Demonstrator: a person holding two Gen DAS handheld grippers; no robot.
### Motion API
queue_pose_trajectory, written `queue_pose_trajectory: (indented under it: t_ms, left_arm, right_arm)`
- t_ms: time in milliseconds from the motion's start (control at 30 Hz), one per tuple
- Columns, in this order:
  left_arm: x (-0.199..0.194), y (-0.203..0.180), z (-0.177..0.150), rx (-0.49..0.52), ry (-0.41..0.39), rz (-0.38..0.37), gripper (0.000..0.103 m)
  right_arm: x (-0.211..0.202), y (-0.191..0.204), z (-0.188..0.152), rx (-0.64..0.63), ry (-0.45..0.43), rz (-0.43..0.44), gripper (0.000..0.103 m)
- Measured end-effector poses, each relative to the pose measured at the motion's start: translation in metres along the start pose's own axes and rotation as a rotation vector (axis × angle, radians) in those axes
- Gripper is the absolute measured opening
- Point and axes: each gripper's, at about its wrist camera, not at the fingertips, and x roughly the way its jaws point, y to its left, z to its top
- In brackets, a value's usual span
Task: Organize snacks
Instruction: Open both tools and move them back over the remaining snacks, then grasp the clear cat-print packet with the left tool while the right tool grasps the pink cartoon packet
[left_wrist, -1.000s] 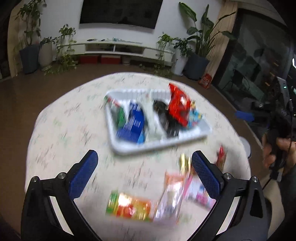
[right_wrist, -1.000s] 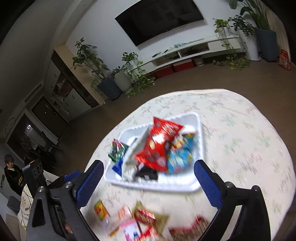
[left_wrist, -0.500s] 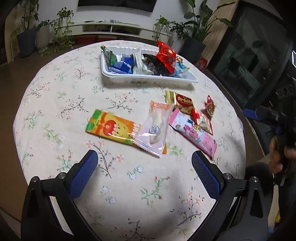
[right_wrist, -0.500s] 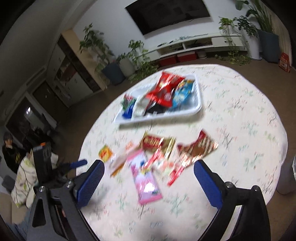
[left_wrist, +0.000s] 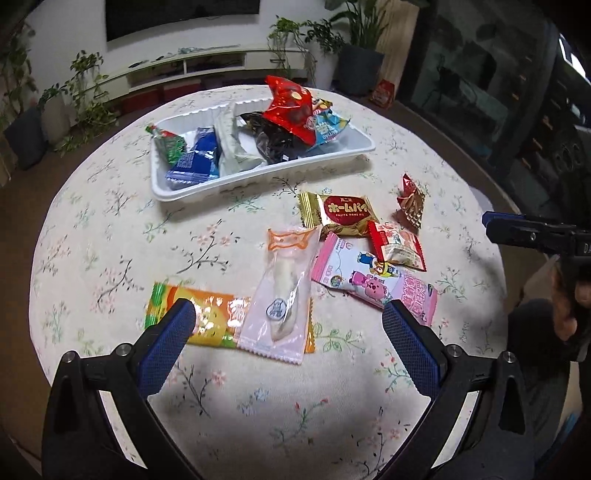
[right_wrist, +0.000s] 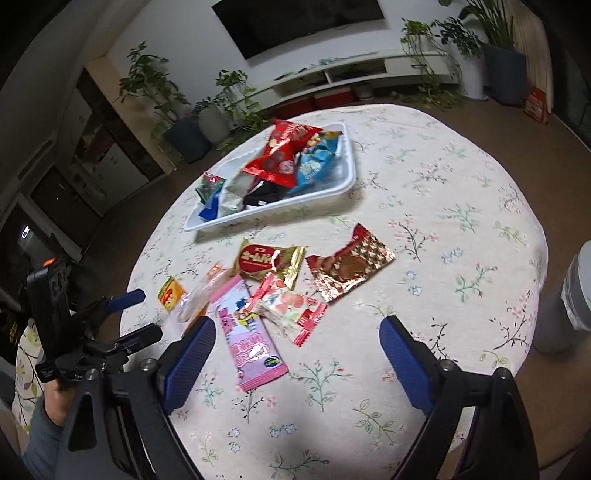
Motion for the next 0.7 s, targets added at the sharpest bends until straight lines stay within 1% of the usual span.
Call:
queue_pose_trajectory:
  t_ms: [133, 167, 200, 233, 267, 300, 333, 367, 500, 533, 600, 633, 700]
  left_arm:
    - [0.016, -0.006, 0.014, 0.06, 0.034, 0.011, 0.102]
    - [0.023, -0.005, 0.018, 0.071, 0.056, 0.012, 0.099]
    - [0.028, -0.005, 0.02, 0.079, 0.072, 0.006, 0.093]
    - [0.034, -0.004, 0.023, 0.087, 0.096, 0.004, 0.089]
    - [0.039, -0.004, 0.026, 0.096, 0.112, 0.001, 0.083]
    - [0.043, -0.004, 0.027, 0.103, 0.12, -0.006, 0.077]
    - [0.046, -0.004, 0.029, 0.109, 0.129, -0.012, 0.074]
    - [0.05, -0.003, 0.031, 0.115, 0.143, -0.016, 0.069]
    - [0.061, -0.005, 0.033, 0.146, 0.178, -0.027, 0.059]
    - [0.064, -0.005, 0.033, 0.151, 0.19, -0.031, 0.058]
    - [0.07, -0.005, 0.033, 0.155, 0.208, -0.039, 0.05]
    - [0.072, -0.005, 0.033, 0.157, 0.211, -0.041, 0.047]
    - [0.076, -0.004, 0.034, 0.154, 0.219, -0.046, 0.046]
  right_arm:
    - [0.007, 0.002, -0.004, -0.004, 0.02, -0.016, 0.088]
    - [0.008, 0.004, -0.005, -0.018, 0.021, -0.023, 0.086]
    - [0.009, 0.008, -0.006, -0.037, 0.023, -0.027, 0.084]
    - [0.01, 0.011, -0.007, -0.053, 0.027, -0.027, 0.082]
    - [0.012, 0.017, -0.009, -0.079, 0.035, -0.025, 0.08]
    - [0.014, 0.024, -0.012, -0.117, 0.048, -0.02, 0.078]
    - [0.016, 0.029, -0.015, -0.147, 0.057, -0.016, 0.073]
    - [0.019, 0.039, -0.019, -0.197, 0.068, -0.015, 0.072]
    - [0.032, 0.061, -0.031, -0.305, 0.104, 0.009, 0.066]
    - [0.037, 0.065, -0.032, -0.319, 0.112, 0.01, 0.066]
    - [0.048, 0.07, -0.033, -0.339, 0.137, 0.015, 0.065]
    - [0.052, 0.072, -0.033, -0.346, 0.15, 0.014, 0.063]
    - [0.061, 0.077, -0.034, -0.366, 0.177, 0.003, 0.062]
